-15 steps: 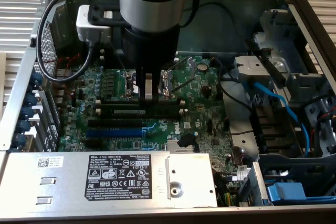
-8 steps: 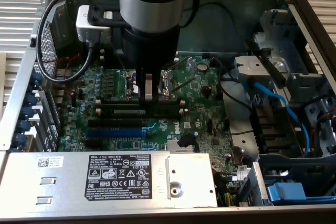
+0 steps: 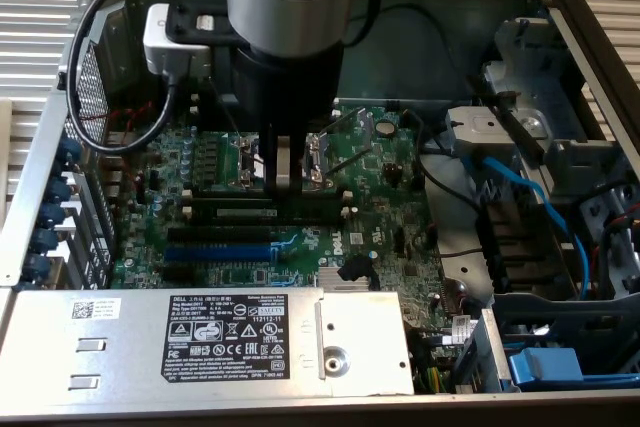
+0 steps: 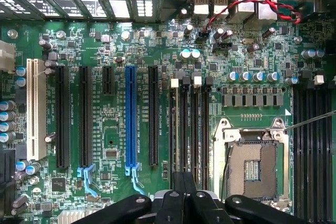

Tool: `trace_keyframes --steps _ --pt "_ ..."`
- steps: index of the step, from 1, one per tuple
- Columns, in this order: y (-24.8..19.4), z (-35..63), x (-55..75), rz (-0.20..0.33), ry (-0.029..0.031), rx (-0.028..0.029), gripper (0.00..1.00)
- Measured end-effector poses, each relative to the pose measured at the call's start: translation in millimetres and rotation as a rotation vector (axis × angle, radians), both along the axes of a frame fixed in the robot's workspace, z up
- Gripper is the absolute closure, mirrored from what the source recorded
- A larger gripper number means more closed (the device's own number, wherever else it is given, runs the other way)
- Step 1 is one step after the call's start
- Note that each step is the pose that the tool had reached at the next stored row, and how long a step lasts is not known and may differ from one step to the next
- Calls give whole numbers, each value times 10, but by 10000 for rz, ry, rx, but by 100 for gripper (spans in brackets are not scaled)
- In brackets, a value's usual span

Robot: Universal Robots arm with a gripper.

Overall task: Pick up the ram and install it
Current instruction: 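Press down the ram until it locks into place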

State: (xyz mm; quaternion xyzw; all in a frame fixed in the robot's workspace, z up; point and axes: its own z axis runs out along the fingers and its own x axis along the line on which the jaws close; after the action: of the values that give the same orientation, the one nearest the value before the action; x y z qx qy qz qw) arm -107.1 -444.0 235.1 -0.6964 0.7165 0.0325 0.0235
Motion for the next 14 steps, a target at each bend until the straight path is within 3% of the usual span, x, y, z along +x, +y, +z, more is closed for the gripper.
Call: trace_keyframes --steps 3,14 --pt "-5 10 -4 0 -1 33 90" --pt "-12 19 -34 0 24 253 90"
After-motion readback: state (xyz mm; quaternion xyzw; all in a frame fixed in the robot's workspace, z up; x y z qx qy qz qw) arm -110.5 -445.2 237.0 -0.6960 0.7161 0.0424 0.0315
